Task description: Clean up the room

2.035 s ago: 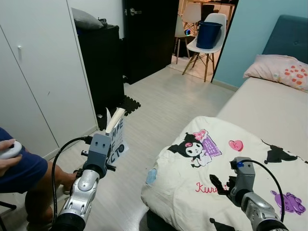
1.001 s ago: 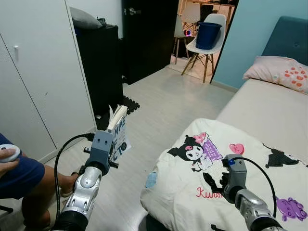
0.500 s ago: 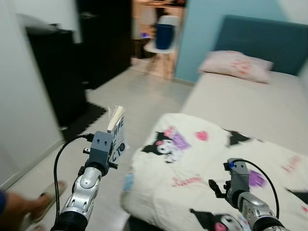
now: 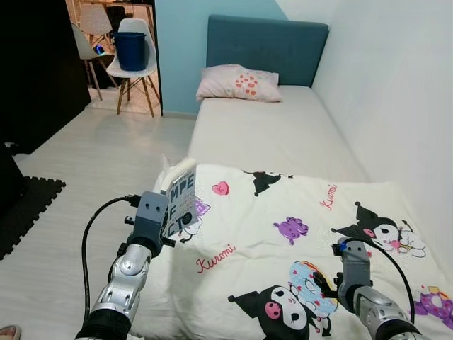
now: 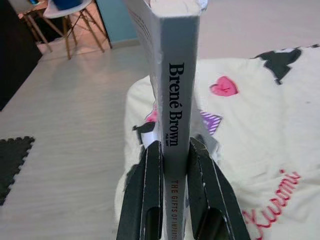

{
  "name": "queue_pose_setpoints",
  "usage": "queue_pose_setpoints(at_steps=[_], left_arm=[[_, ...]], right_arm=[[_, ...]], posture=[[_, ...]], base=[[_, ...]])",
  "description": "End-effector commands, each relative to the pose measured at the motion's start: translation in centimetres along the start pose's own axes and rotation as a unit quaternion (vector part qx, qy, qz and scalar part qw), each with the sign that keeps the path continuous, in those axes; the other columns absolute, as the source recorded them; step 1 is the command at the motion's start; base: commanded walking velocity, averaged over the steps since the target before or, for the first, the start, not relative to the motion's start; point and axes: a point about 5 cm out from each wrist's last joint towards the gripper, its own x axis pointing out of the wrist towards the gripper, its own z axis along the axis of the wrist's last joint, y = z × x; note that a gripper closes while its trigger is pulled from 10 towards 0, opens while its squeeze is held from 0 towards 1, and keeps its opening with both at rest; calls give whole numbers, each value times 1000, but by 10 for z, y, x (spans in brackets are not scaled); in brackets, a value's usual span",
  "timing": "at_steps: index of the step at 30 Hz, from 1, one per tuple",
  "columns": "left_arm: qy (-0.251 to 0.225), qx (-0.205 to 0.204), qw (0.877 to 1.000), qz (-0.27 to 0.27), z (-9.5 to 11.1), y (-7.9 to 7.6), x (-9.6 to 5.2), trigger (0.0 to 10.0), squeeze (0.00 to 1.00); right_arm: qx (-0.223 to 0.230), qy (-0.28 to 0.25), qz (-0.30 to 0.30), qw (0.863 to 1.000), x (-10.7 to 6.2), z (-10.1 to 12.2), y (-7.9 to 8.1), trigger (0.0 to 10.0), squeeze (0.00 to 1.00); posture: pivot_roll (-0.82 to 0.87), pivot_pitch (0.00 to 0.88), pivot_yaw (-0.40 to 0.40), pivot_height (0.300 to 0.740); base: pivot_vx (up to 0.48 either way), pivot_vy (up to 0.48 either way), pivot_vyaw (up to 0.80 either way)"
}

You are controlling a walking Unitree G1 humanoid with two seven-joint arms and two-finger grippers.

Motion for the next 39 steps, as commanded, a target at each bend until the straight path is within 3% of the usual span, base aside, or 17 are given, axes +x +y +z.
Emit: queue_pose_setpoints(at_steps=[1,13,25,31,39], left_arm=[[-12,9,1000,13,5,8,0,10000,0],[-17,9,1000,10,8,7,2,10000,0],[-22,8,1000,9,9,5,1,10000,0],[-23,6,1000,8,11,4,2,10000,0],[-23,7,1000,3,11,1,2,10000,0]], right_arm=[[6,-3,3,1000,2,3,4,10000,0],[8,-4,4,1000,1,3,4,10000,0],[-7,-12,30,999,4,8,14,10000,0],[-32,-47,97,994,6,19,33,10000,0],[-43,-46,118,991,7,20,42,10000,0]], posture=[[10,0,-58,740],[9,0,-57,740],[9,0,-59,740],[6,0,-62,740],[6,0,-62,740]], base=[[0,341,0],[0,329,0],[0,0,0],[0,0,0],[0,0,700]])
